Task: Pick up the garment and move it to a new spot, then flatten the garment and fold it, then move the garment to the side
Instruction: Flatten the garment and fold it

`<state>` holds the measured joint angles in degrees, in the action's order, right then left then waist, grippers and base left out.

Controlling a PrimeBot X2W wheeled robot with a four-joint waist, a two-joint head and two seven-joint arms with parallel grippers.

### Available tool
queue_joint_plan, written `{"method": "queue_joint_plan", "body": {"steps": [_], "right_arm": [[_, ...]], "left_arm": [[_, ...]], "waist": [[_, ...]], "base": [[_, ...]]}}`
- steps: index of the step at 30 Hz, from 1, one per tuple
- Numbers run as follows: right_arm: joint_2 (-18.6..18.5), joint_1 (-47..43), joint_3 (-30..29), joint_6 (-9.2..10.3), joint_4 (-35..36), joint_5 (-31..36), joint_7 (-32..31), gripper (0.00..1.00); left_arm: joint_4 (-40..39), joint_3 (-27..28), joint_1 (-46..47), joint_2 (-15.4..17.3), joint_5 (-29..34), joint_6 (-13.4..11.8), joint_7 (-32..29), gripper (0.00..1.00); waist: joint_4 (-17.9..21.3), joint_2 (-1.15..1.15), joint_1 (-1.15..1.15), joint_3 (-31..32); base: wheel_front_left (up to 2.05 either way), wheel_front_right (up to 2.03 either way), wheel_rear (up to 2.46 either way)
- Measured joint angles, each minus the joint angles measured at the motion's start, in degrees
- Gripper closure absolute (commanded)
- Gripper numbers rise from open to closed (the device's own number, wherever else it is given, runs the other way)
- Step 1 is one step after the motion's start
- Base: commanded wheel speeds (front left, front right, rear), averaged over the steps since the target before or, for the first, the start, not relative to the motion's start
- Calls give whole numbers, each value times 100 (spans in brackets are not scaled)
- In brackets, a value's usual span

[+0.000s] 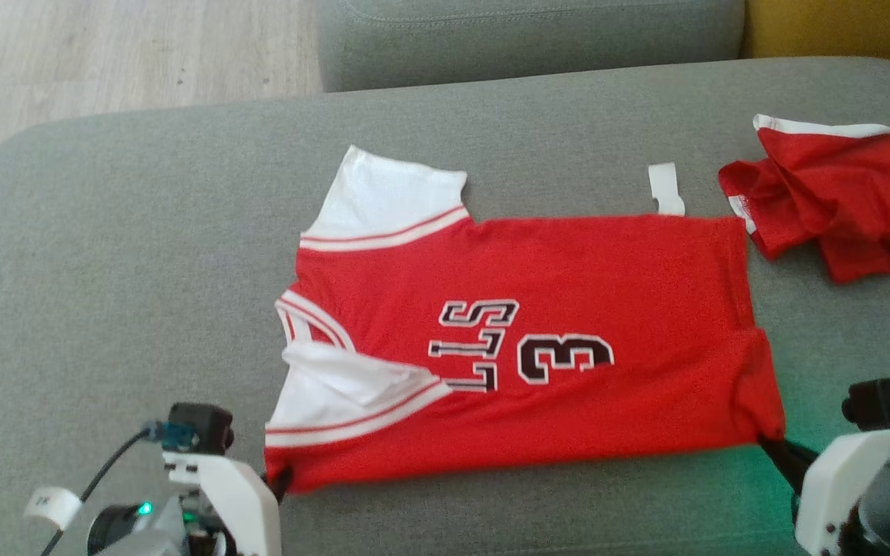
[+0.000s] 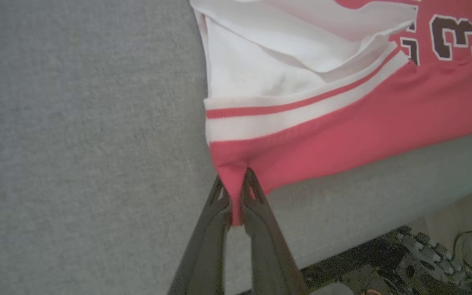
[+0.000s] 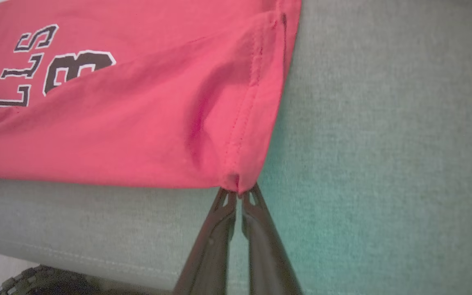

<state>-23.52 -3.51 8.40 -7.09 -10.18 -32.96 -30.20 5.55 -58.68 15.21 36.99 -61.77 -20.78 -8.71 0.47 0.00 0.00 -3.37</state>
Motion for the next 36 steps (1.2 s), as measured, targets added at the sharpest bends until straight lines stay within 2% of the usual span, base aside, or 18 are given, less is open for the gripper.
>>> {"method": "queue_joint_plan", "body": {"steps": [4, 9, 10, 11, 12, 17, 22, 26, 29, 31, 34, 36], "right_arm": [[-85, -275, -121, 0, 227, -32, -546, 100], [-49, -591, -249, 0, 404, -63, -1011, 100], [-31, -619, -300, 0, 442, -38, -1017, 61], [-13, -633, -338, 0, 469, -8, -1021, 29], [2, -636, -355, 0, 487, 10, -1047, 0], [86, -635, -477, 0, 721, 97, -1023, 0], [123, -586, -688, 0, 1121, -11, -748, 0], [143, -176, -915, 0, 1472, -179, -366, 0], [185, 368, -1145, 0, 1421, -175, -21, 0], [241, 751, -1147, 0, 1158, -175, 30, 0], [305, 1209, -1002, 0, 638, -175, 45, 0], [330, 1533, -913, 0, 212, -189, 40, 0]], "left_arm": [[-656, -151, -157, 301, -62, -229, -464, 100], [-1111, -224, -376, 449, -281, -365, -798, 100], [-1140, -224, -411, 454, -313, -392, -836, 100], [-1161, -233, -444, 460, -343, -401, -871, 65], [-1173, -259, -457, 467, -354, -402, -921, 2], [-1255, -279, -431, 568, -314, -430, -933, 0], [-1277, -199, -82, 709, 23, -404, -932, 0], [-1244, -22, 850, 768, 381, -218, -937, 0], [-895, 79, 1598, 722, 601, 42, -975, 0], [-586, 90, 2023, 633, 716, 309, -1104, 0], [-104, 89, 2544, 301, 608, 832, -1367, 0], [276, 32, 2878, 62, 608, 1092, -1558, 0]], "waist": [[0, 0, 0, 38], [10, 0, 0, 45], [17, 0, 0, 45], [27, 0, 0, 44], [38, 0, 0, 46], [92, 0, 0, 57], [111, 0, 0, 40], [143, 0, 0, -62], [191, 0, 0, -199], [233, 0, 0, -310], [293, 0, 0, -505], [334, 0, 0, -650]], "base": [[0, 0, 0], [0, 0, 0], [0, 0, 0], [0, 0, 0], [0, 0, 0], [0, 0, 0], [0, 0, 0], [0, 0, 0], [0, 0, 0], [0, 0, 0], [0, 0, 0], [0, 0, 0]]}}
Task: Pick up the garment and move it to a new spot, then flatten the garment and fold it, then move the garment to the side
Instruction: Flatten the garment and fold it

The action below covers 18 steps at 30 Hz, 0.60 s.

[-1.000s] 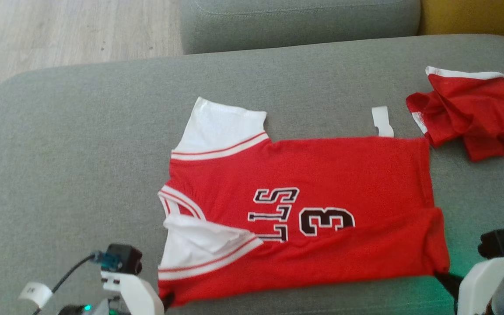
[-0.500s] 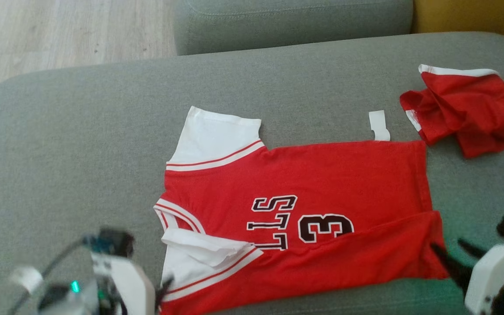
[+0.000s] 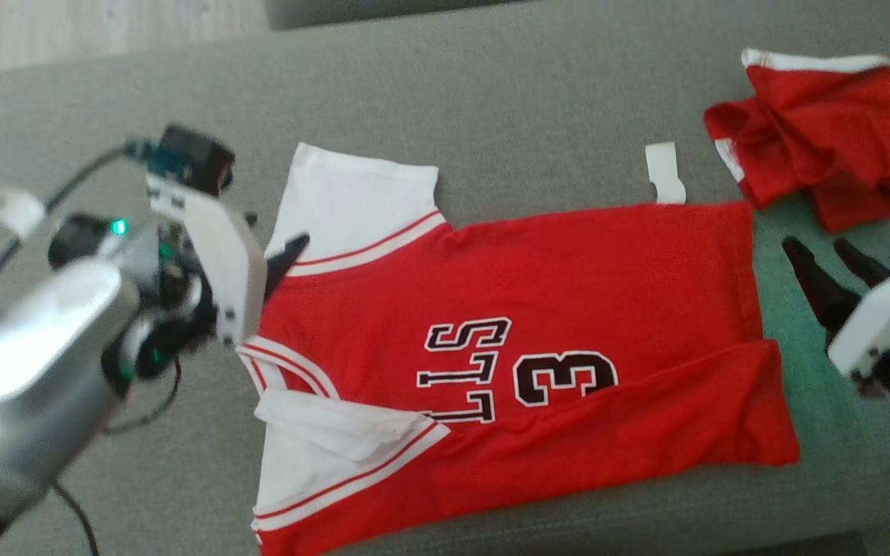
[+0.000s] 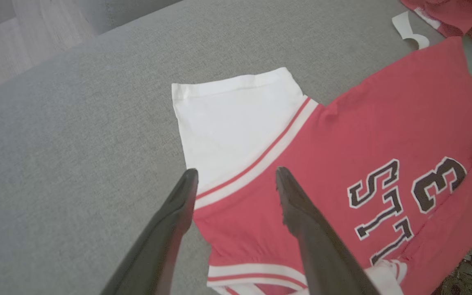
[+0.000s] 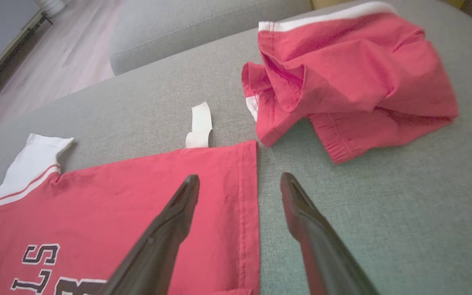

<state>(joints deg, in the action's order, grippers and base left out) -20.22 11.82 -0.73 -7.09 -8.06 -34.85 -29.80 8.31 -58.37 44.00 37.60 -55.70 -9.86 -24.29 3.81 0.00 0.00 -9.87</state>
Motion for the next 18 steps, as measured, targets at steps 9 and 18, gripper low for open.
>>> {"method": "queue_joint_plan", "body": {"steps": [9, 18], "right_arm": [[3, 1563, 717, 0, -1541, -247, -25, 0], [-8, 2511, 1440, 0, -2472, -559, -323, 0]], "left_arm": [[1866, -47, 1323, -739, -52, 951, -528, 0], [3147, -62, 1951, -1258, -54, 1458, -639, 0]], "waist": [[197, 0, 0, -657], [343, 0, 1, -1145]], "base": [[0, 0, 0], [0, 0, 0]]}}
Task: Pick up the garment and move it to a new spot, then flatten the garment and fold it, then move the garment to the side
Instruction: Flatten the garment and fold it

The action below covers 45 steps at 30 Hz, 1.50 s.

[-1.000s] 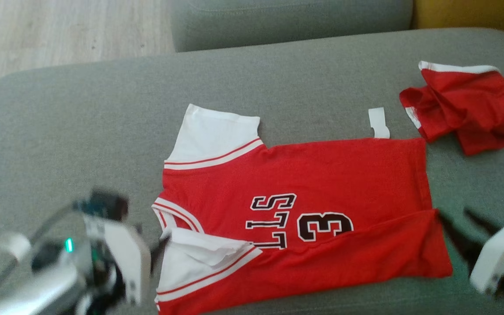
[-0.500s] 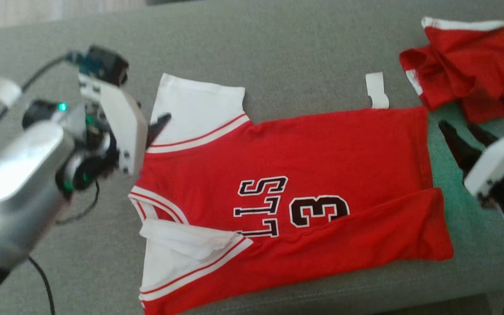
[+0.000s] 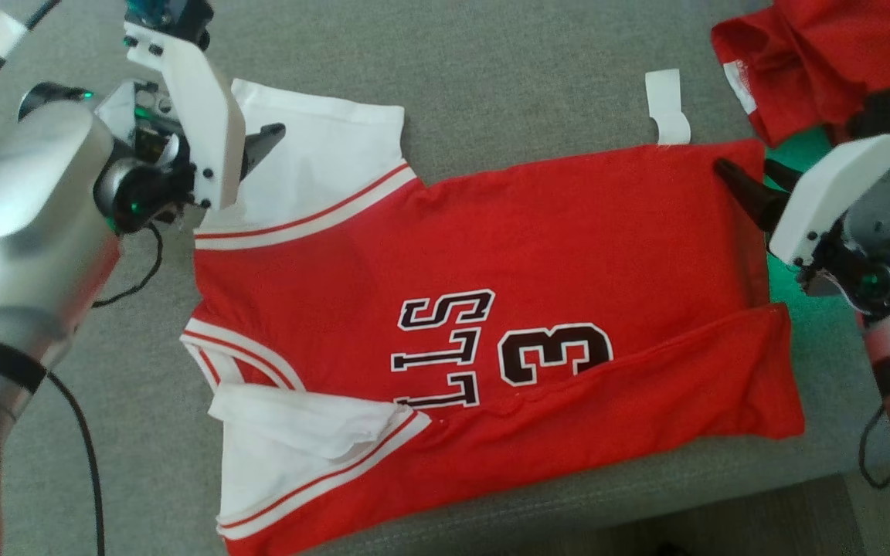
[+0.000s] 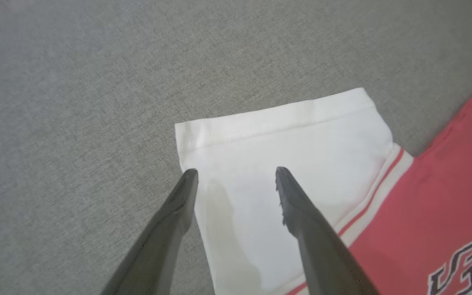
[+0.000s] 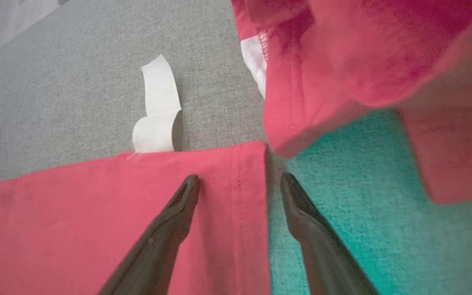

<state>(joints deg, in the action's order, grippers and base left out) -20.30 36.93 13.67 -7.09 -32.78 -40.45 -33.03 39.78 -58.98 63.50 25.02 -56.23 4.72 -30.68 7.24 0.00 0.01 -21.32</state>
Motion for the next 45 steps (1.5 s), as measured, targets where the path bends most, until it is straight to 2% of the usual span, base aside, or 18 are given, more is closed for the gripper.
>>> {"method": "queue_joint_plan", "body": {"steps": [4, 11, 15, 17, 18, 19, 20, 21, 22, 23, 33, 38, 45], "right_arm": [[-12, 297, 337, 0, -162, -214, 53, 0], [-20, 531, 833, 0, -247, -552, 186, 0], [-55, 622, 1077, 0, -265, -761, 200, 0], [-96, 633, 1184, 0, -267, -840, 261, 3], [-122, 645, 1225, 0, -274, -883, 271, 11], [-155, 665, 1272, 0, -287, -929, 272, 25], [-194, 700, 1335, 0, -308, -971, 285, 50], [-221, 716, 1385, 0, -313, -1003, 324, 61], [-225, 713, 1437, 0, -314, -1017, 425, 86], [-218, 709, 1517, 0, -324, -1045, 535, 100], [-220, 695, 1752, 0, -650, -1177, 1610, 100], [-245, 664, 1795, 0, -699, -1235, 2101, 100], [-401, 341, 1947, 0, -758, -1333, 2256, 100]], "left_arm": [[514, -124, 259, -142, -4, 141, -70, 0], [1215, -138, 538, -250, 93, 160, 26, 0], [1345, -148, 609, -333, 33, 218, 11, 0], [1370, -151, 651, -378, 2, 235, 10, 0], [1372, -160, 654, -401, -2, 235, 10, 0], [1373, -180, 659, -419, -2, 236, 3, 26], [1373, -209, 671, -427, -3, 241, -1, 70], [1373, -237, 684, -428, -27, 241, -34, 100], [1376, -278, 697, -428, -64, 243, -56, 100], [1380, -331, 710, -428, -63, 269, -46, 100], [1737, -423, 705, -431, 67, 286, 487, 100], [1645, -478, 553, -444, -77, 285, 644, 100], [1295, -673, 308, -353, -278, 285, 649, 100]], "waist": [[53, 0, 0, -189], [200, 0, 0, -309], [240, 0, 0, -342], [245, 0, 0, -359], [242, 0, 0, -367], [236, 0, 0, -374], [226, 0, 0, -378], [217, 0, 0, -378], [209, 0, 0, -371], [200, 0, 0, -359], [89, 0, 0, -68], [22, 0, 0, 193], [-77, 0, -1, 562]], "base": [[0, 0, 0], [0, 0, 0], [0, 0, 0], [0, 0, 0], [0, 0, 0], [0, 0, 0], [0, 0, 0], [0, 0, 0], [0, 0, 0], [0, 0, 0], [0, 0, 0], [0, 0, 0], [0, 0, 0]]}}
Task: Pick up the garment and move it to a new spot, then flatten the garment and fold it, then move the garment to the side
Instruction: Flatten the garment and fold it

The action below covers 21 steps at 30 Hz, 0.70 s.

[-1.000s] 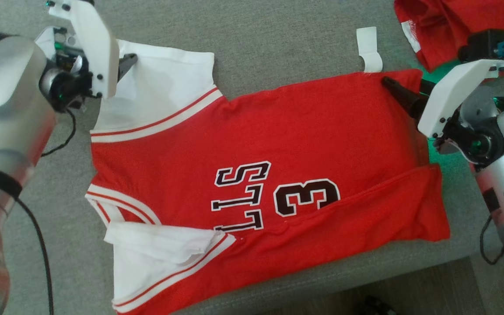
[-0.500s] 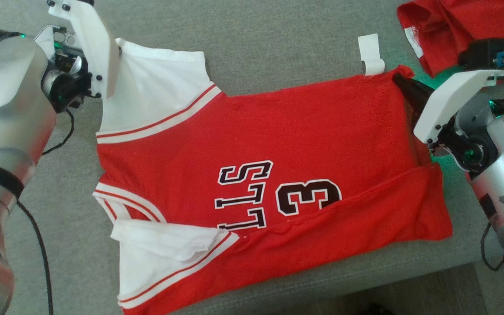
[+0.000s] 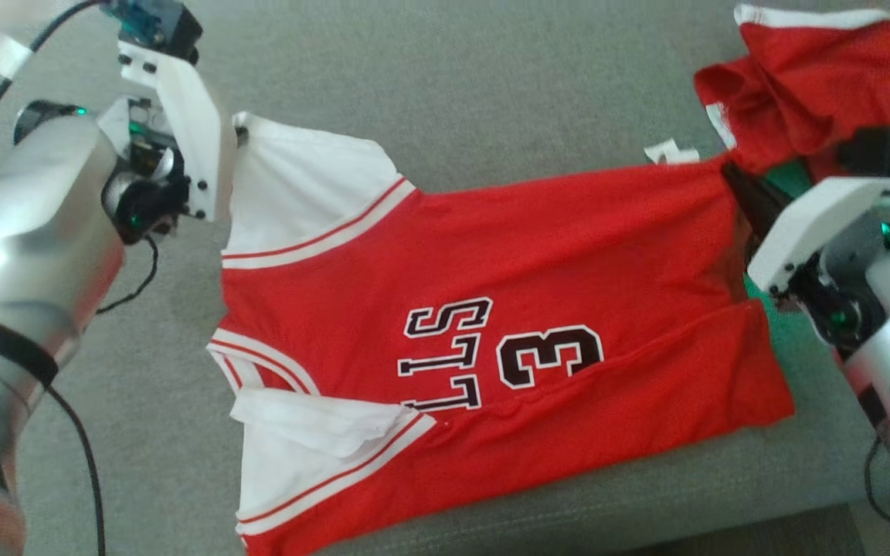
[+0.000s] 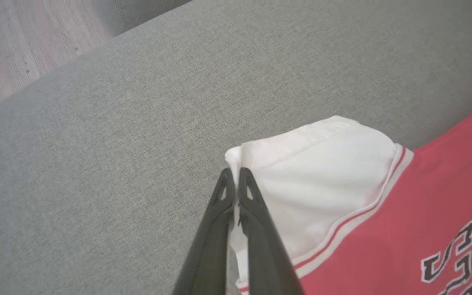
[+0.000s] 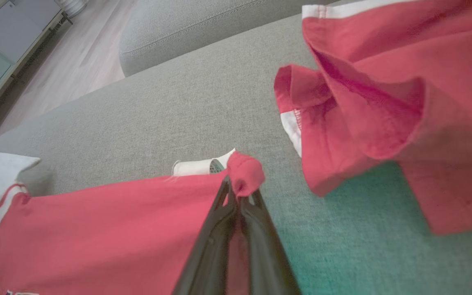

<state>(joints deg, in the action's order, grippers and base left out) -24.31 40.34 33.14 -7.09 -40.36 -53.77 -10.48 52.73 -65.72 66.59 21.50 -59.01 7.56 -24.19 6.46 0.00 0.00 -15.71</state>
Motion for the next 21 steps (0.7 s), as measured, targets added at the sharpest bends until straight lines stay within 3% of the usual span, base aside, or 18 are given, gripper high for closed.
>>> {"method": "queue_joint_plan", "body": {"steps": [13, 21], "right_arm": [[-224, -527, 180, 0, -122, -120, 311, 100], [-575, -891, 363, 0, 100, -177, 324, 100]], "left_arm": [[-1136, -398, -533, 672, -511, 0, -3, 100], [-2414, -748, -814, 1315, -786, 0, -523, 100]], "waist": [[-346, 0, 0, 680], [-555, 0, 0, 944]], "base": [[0, 0, 0], [0, 0, 0]]}}
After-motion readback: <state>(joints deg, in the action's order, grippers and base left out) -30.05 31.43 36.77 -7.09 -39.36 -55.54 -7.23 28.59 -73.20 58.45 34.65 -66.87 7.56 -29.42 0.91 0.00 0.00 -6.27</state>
